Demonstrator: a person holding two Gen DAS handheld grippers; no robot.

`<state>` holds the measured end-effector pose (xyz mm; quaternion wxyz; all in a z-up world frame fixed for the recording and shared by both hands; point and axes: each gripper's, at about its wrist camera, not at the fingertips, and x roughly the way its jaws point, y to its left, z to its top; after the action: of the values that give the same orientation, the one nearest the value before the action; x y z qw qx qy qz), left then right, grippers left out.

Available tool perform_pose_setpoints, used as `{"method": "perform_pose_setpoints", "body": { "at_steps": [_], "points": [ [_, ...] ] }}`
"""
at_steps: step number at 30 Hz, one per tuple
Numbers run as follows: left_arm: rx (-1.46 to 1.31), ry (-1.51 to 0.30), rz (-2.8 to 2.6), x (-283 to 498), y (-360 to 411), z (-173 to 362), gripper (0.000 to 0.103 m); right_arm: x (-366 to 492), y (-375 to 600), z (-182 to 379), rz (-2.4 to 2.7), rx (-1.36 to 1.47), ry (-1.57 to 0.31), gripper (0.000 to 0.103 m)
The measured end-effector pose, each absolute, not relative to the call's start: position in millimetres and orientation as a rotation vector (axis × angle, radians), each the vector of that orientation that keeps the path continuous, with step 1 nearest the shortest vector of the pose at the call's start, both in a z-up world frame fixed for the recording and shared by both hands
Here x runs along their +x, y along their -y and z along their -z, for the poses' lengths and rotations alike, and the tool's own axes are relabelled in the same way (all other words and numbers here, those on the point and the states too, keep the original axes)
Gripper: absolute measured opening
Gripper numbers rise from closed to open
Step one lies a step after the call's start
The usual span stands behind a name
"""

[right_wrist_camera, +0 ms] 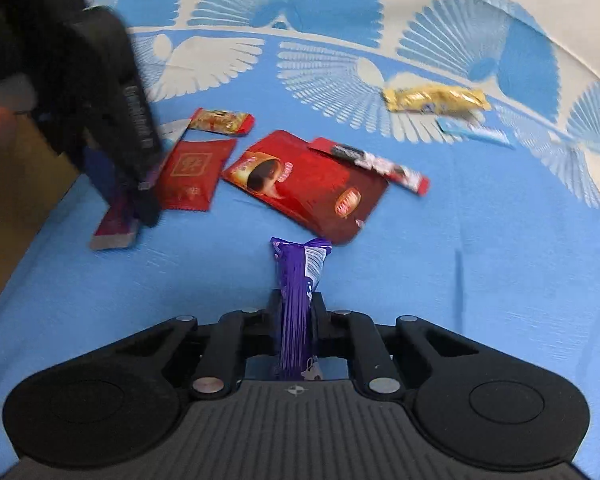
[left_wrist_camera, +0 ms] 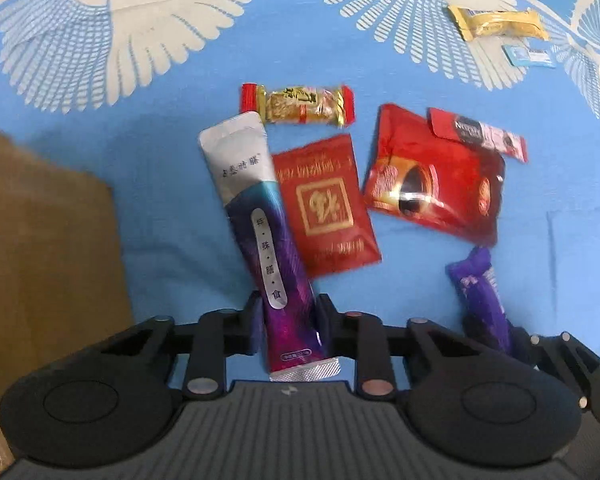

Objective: Organize snacks
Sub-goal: 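Grasp the white-purple tube with the left tool while the right tool grasps the purple chocolate bar, then carry the tube with the left tool while the right tool carries the chocolate bar over the box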

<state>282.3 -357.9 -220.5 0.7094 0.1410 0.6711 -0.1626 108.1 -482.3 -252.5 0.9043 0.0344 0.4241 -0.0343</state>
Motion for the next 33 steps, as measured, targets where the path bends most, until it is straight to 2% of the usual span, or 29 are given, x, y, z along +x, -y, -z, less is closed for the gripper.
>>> {"method": "perform_pose_setpoints", "body": {
  "at_steps": [6, 18, 24, 33],
  "points": [
    [0.271, -1.441, 0.475, 246, 338, 178, 0.027, 82, 486, 231, 0.184, 0.209, -0.841, 0.014],
    [0.209, -1.211, 0.671, 162, 296, 74, 0.027, 4, 447, 143, 0.288, 0.398, -0.593, 0.014],
    [0.282, -1.082, 0.633, 119, 259, 36, 0.027, -31, 412, 102, 0.268, 0.403, -0.528, 0.014],
    [0.301, -0.999, 0.614, 73, 192, 3, 0.027, -77, 350, 65, 0.214, 0.369, -0.512, 0.014]
  ]
}}
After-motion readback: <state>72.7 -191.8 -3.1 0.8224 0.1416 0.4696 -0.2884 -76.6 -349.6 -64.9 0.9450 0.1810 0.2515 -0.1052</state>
